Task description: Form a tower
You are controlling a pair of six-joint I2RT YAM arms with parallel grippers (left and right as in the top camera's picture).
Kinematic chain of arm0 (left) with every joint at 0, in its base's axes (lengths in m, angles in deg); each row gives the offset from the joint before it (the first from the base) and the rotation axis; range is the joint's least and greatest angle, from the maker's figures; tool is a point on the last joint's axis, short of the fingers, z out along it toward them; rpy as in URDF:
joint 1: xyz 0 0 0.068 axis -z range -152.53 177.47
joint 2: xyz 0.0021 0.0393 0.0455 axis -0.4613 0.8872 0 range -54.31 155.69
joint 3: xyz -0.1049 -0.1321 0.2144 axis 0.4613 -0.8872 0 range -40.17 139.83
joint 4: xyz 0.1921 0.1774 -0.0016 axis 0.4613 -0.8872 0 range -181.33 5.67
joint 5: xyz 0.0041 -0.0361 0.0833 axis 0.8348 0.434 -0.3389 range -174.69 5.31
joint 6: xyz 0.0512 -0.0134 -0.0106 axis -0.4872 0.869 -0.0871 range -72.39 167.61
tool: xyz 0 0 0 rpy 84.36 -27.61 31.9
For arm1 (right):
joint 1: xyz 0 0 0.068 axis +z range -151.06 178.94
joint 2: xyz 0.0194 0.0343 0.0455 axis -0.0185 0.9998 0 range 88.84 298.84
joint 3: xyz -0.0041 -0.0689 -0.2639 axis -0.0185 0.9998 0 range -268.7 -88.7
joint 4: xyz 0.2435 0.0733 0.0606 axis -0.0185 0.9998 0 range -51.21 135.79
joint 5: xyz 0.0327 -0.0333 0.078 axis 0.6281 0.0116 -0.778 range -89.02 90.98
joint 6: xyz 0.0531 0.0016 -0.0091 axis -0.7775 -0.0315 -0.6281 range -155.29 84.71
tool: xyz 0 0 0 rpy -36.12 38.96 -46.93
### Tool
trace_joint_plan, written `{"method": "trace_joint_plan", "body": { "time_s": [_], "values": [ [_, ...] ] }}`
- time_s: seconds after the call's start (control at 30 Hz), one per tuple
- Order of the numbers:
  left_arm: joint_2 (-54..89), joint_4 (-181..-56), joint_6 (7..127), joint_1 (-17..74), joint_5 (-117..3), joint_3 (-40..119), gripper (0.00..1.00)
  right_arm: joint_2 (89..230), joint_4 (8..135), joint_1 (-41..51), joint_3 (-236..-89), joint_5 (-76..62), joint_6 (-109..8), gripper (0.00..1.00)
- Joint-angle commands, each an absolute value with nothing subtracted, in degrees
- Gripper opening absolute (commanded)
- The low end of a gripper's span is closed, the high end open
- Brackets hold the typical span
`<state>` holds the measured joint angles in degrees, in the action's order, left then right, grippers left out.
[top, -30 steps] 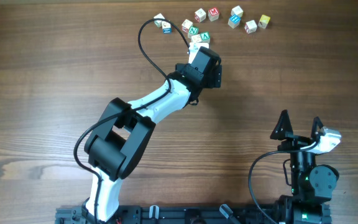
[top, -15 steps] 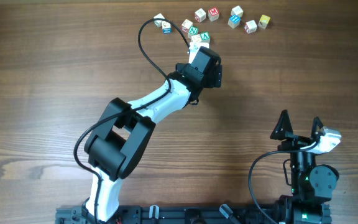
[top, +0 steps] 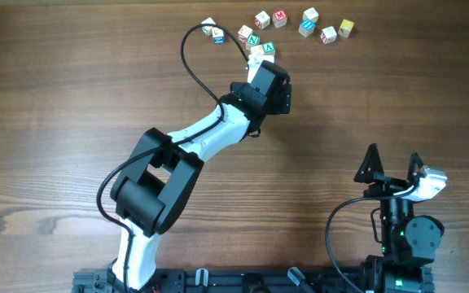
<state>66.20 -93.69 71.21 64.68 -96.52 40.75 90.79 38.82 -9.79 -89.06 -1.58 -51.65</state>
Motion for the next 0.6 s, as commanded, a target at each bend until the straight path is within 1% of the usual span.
{"method": "trace_joint_plan", "body": {
  "time_s": [0.0, 0.57],
  "values": [
    [66.8, -93.3, 70.5, 64.7, -95.6, 40.4, 1.00, 90.8, 38.7, -10.1, -89.0, -2.1, -50.9, 1.00],
    [66.8, -92.6, 70.5, 64.7, -95.6, 40.4, 1.00, 90.8, 38.7, -10.1, -89.0, -2.1, -50.9, 1.00]
  ]
}}
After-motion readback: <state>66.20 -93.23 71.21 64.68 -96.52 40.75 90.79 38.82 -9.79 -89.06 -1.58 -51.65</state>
